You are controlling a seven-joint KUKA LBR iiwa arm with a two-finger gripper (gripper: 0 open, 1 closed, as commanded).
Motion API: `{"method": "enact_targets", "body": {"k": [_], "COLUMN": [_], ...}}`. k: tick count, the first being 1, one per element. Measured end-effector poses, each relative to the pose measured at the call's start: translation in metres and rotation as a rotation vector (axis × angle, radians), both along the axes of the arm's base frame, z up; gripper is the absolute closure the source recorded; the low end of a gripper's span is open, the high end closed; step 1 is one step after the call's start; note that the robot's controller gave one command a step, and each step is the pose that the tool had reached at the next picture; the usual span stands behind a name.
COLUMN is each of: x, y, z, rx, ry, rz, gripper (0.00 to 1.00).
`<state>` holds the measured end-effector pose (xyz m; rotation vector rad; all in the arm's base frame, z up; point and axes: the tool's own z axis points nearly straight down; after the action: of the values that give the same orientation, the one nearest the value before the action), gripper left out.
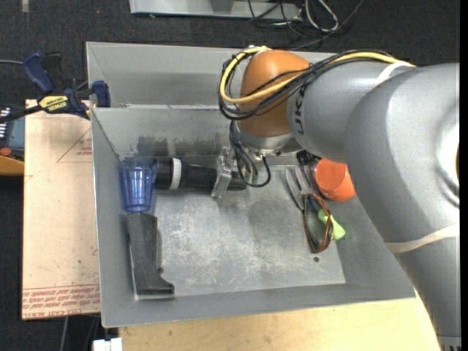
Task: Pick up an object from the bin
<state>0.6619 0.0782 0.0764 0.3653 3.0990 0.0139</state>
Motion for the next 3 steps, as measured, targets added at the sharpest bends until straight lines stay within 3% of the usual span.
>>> {"method": "enact_targets", "body": {"k": [2, 3], "x": [0.000, 0.000], "y": [0.000, 0.000], "z": [0.002, 0.021], "rx": [0.000, 0.000], "ry": [-0.002, -0.002], "rz": [0.001, 0.001], "gripper": [1.00, 1.00]}}
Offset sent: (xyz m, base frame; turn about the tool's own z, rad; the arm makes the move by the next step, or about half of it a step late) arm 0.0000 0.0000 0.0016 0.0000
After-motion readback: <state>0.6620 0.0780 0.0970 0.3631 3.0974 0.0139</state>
